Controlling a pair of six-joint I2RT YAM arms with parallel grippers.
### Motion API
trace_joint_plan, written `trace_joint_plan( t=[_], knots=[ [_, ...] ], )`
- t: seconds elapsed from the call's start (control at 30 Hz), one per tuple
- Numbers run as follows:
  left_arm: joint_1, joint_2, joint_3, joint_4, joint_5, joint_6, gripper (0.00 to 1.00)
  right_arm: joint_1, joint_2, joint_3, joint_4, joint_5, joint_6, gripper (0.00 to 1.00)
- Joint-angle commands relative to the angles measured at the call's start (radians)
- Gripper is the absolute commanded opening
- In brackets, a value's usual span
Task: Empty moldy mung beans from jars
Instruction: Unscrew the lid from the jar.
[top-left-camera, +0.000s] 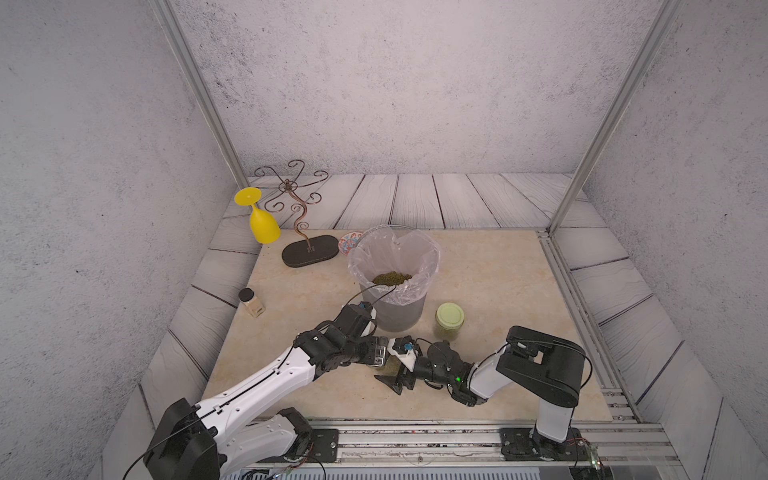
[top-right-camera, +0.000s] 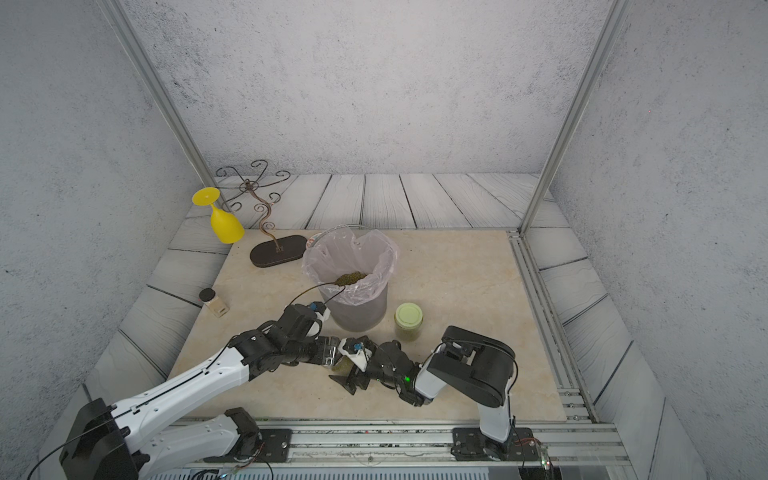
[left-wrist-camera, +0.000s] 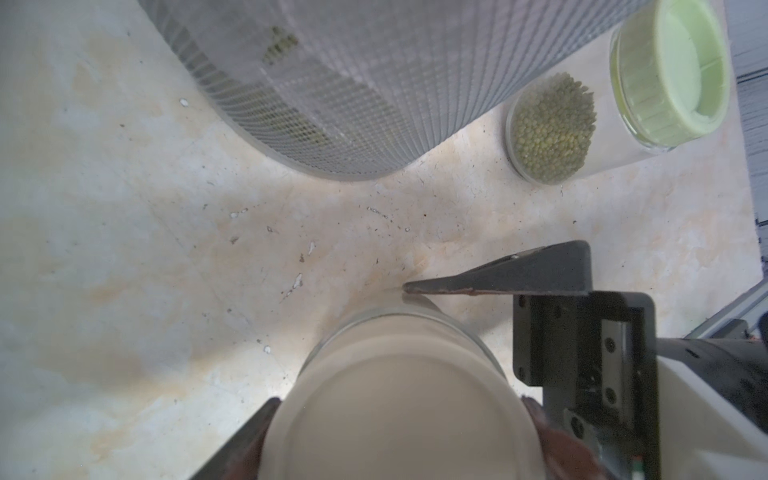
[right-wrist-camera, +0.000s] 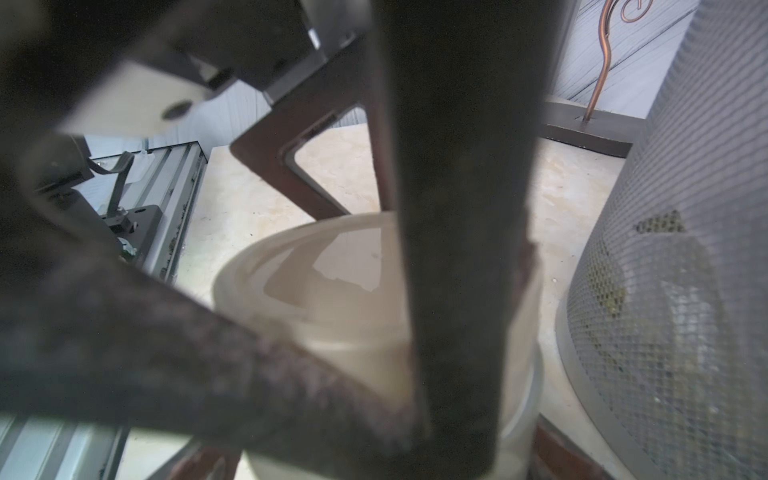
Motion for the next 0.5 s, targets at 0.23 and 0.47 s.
trace_joint_plan(
  t=[0.23,0.47],
  knots=[
    [0.08,-0.056,-0.081,0.104,0.151,-0.088,0.36,0.041,0.002,0.034,-0.024,0.019,-0.02,0.69],
    [0.088,-0.078,-0.094,0.134,0.178,-0.189,0.3,0.119,-0.135,0.082,-0.309,0.157,-0.137,0.6]
  ],
)
